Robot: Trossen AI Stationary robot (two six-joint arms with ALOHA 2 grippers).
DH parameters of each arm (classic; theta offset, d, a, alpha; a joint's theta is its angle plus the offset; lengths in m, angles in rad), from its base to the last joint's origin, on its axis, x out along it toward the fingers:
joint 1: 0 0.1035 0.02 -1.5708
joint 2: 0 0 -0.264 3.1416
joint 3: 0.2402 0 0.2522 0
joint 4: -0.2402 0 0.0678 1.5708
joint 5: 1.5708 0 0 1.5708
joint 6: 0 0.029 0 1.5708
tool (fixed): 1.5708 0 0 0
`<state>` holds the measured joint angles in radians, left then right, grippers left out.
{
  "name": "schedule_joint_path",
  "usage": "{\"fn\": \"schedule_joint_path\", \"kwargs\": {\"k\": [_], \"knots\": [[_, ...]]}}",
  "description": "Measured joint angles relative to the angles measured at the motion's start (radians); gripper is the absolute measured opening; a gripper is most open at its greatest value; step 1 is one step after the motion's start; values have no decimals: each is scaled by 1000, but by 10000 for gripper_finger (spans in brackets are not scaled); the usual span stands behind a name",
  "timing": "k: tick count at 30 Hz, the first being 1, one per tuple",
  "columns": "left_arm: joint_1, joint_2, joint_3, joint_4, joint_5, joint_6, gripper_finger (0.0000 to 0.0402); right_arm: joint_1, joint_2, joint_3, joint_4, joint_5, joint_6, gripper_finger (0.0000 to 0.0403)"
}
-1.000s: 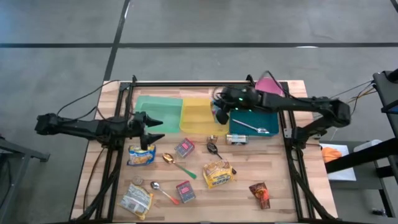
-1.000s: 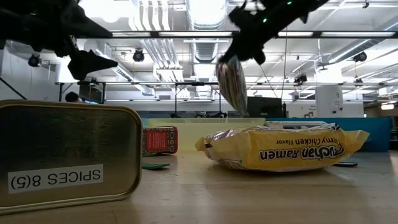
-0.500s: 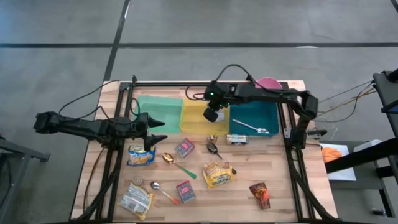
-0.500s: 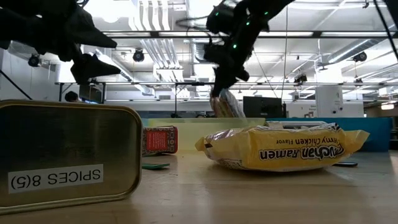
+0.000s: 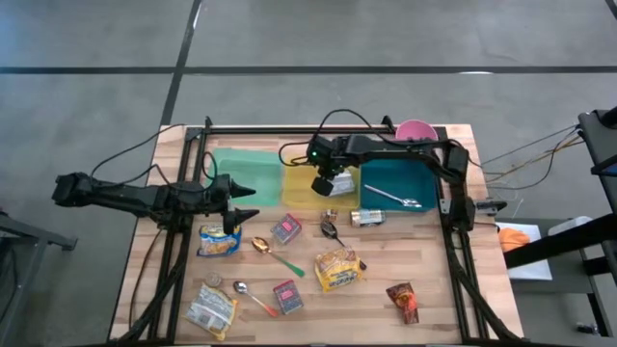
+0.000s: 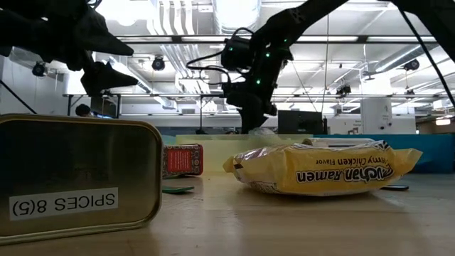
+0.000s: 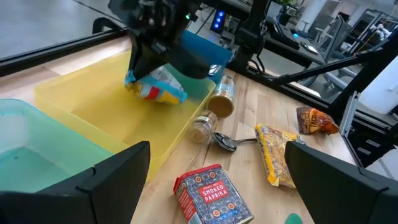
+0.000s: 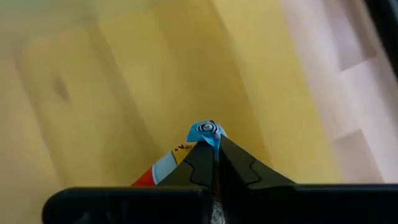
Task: Pick & Place Food Item
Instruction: Put the blue noodle pack into the yellow bin
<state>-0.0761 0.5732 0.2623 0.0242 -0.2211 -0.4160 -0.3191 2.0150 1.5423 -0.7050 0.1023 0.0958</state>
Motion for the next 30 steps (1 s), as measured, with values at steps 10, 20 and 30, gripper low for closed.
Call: {"fn": "schedule_joint_path", "kwargs": {"k": [10,20,30], "knots": [[0,0,-1,-4,0,20,381,-1,17,3,15,-34,-22,8],[0,0,-1,-7,0,23,381,-2,29,-6,11,-32,-80,9],[0,0,-1,-7,0,23,381,-2,70,-9,-13,-48,-125,107]]}}
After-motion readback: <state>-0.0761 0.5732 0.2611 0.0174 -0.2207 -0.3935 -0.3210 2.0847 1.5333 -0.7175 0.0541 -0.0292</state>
